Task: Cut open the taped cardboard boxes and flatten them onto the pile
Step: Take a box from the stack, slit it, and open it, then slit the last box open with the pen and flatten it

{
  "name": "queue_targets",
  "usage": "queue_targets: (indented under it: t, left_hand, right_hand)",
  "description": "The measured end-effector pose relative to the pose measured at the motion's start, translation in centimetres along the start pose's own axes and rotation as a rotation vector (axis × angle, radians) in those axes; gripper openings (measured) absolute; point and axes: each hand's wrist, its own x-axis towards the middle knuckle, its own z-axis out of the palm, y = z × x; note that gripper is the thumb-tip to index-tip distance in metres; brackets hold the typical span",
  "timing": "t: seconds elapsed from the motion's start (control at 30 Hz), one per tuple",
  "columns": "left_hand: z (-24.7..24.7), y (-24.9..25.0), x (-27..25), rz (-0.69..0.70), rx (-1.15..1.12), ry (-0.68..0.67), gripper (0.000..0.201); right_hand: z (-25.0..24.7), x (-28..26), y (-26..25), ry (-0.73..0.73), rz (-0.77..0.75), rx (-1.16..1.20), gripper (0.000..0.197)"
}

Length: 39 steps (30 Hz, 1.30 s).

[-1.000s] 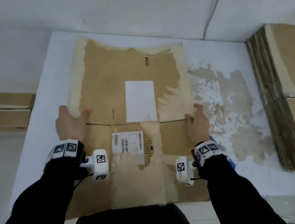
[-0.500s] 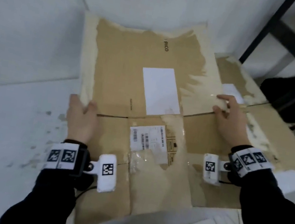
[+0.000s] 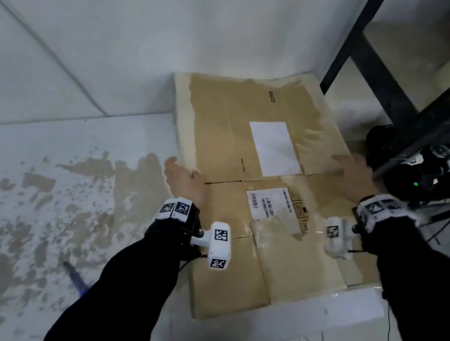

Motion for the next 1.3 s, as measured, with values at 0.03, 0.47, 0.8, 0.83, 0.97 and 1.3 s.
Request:
queue_targets:
  t: [0.03,0.47,0.8,0.83,0.97,1.3]
  left_hand:
    - [0.1,-0.3,-0.1,0.037,-0.012,-0.039,0.065]
    - [-0.1,-3.0,1.4,0.097,0.356,-0.353,0.124]
    - [-11.4,-11.7,-9.6,-0.205,-0.096,-0.361,0.029]
    - [-13.3,-13.6,-11.5,-0.261,-0.137,-0.322,0.024]
    - [-20.1,-23.1,-20.0,-0.529,-0.271,-0.117,0.029]
    - [-30.7,-48.4,-37.1,-1.331,-0.625,0.416,0.029]
  right_hand:
    - [1.0,-0.2,-0.5,-0.021,-0.028,-0.06,0.063]
    - [7.6,-3.2,-6.1,-0.42,-0.023,-0.175,0.114]
    - [10.0,-9.6,-12.2,-0.026,-0.363,0.128,0.036]
    - [10.9,-11.7,-14.3,-0.017,-0.482,0.187,0.031]
    - [15.7,-21.0,-21.8,-0.471,-0.817,0.461,0.014]
    - [36.1,-42.9,-35.0,-1.483,-1.034,-0.36,0.025]
